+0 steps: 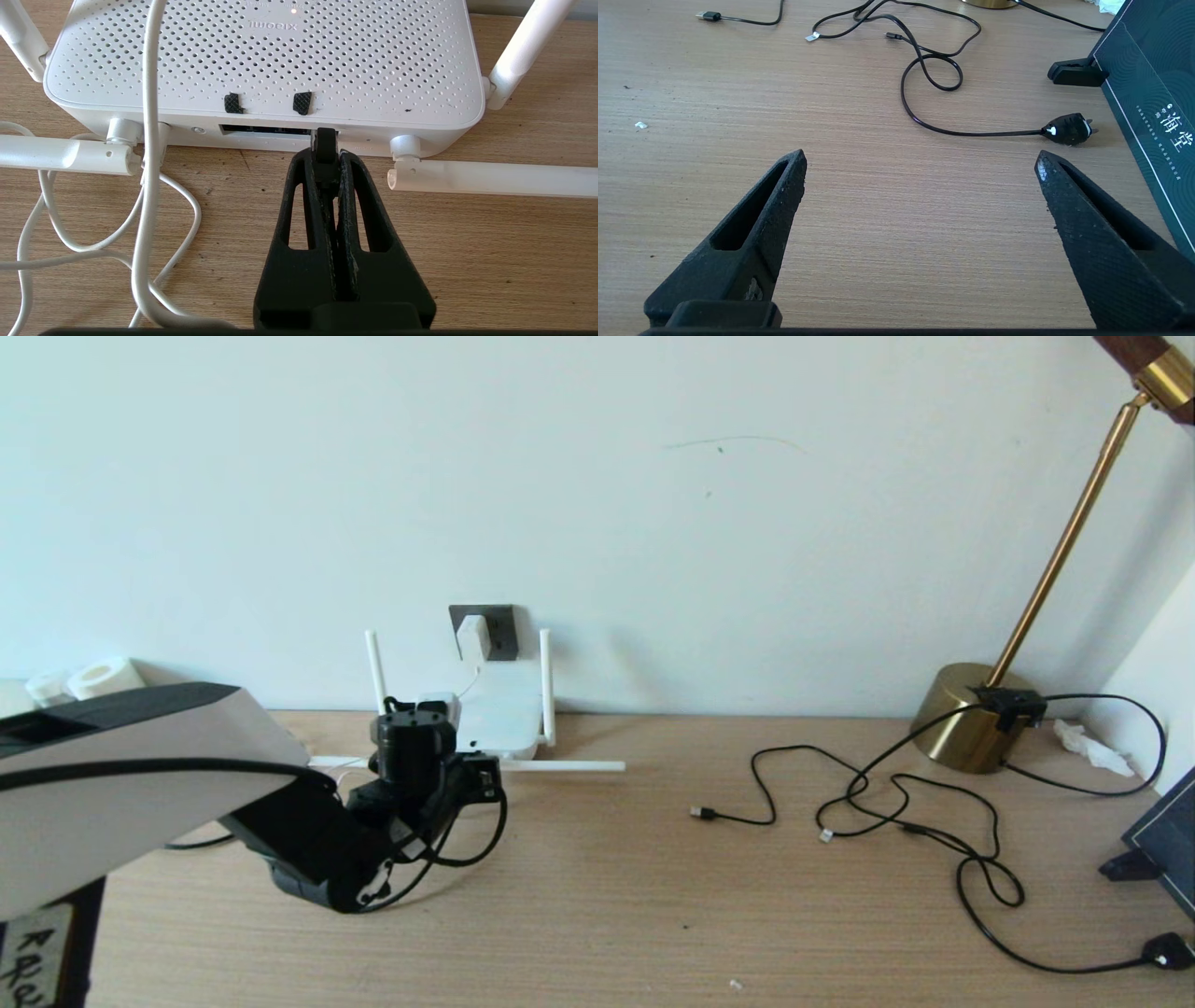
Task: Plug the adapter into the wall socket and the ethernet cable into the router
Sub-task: Plug cable into router interface
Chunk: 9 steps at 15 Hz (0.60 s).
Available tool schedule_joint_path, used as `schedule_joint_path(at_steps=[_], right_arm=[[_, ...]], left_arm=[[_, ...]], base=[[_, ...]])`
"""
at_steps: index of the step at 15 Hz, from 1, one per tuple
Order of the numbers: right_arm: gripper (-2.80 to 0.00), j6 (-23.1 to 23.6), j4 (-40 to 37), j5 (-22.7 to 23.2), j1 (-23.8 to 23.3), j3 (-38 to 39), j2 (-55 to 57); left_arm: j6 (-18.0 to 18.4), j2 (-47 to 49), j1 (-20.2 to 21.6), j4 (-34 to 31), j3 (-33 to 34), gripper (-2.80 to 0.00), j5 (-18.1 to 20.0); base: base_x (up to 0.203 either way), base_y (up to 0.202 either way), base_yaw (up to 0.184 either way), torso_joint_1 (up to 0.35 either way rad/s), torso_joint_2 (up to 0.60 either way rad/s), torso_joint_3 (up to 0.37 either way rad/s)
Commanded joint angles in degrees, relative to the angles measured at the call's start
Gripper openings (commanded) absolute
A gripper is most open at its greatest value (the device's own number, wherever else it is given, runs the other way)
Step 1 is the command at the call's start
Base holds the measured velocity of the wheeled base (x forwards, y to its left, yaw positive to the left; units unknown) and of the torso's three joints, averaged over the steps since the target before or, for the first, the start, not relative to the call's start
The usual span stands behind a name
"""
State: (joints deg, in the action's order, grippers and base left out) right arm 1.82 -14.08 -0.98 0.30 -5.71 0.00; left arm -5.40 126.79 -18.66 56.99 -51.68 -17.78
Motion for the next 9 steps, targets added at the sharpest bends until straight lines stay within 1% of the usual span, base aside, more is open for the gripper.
schedule_joint_path(at_steps=[1,9], right_arm=[[0.0,0.03,-0.07,0.02,0.05,-0.01,0.09],[0.0,0.03,-0.07,0.02,0.05,-0.01,0.09]], left_arm=[[-0.05,0.29,0.29,0.23,0.06,-2.8,-0.11],[-0.05,0.98,0.64,0.23,0.08,-2.8,0.38]], base=[[0.0,0.0,0.0,0.0,0.0,0.0],[0.0,0.0,0.0,0.0,0.0,0.0]])
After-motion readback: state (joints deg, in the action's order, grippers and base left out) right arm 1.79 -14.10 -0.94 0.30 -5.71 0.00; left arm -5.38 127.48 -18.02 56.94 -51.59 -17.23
